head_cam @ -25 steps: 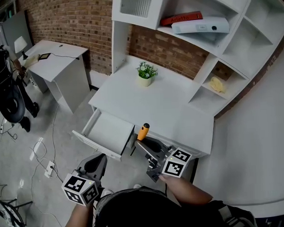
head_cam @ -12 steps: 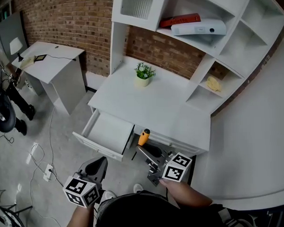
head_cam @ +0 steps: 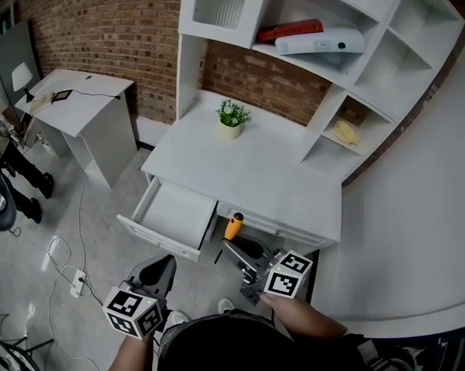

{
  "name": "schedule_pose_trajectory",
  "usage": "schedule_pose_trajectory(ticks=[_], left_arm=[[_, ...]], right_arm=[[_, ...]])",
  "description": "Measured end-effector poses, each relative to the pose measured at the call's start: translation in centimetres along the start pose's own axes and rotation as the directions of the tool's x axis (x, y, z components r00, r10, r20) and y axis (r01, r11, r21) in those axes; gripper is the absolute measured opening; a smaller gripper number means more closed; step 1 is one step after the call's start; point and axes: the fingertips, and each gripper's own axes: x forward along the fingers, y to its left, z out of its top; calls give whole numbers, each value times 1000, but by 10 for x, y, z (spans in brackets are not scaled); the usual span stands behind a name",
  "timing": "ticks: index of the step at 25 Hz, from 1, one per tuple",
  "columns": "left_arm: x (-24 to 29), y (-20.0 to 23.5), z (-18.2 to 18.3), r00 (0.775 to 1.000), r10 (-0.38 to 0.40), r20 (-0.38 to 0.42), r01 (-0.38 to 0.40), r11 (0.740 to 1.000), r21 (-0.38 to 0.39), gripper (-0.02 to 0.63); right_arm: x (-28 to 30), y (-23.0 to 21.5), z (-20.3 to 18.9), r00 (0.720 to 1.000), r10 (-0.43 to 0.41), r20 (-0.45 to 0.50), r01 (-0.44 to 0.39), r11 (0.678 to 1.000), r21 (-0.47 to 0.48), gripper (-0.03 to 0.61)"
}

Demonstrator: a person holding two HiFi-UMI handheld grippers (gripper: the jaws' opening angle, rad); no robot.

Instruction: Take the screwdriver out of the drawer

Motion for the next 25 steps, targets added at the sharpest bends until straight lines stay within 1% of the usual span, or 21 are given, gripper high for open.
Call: schedule_pose_trajectory(ticks=[12, 25], left_arm=[[3, -7, 1, 1000, -5, 11, 5, 1000, 10, 17], [2, -13, -1, 1000, -13, -2, 13, 1000, 12, 17]], right_arm=[[-6, 2, 0, 1000, 11, 0, -11, 1000, -1, 72], [-7, 2, -2, 1000, 13, -14, -12, 1000, 11, 72]])
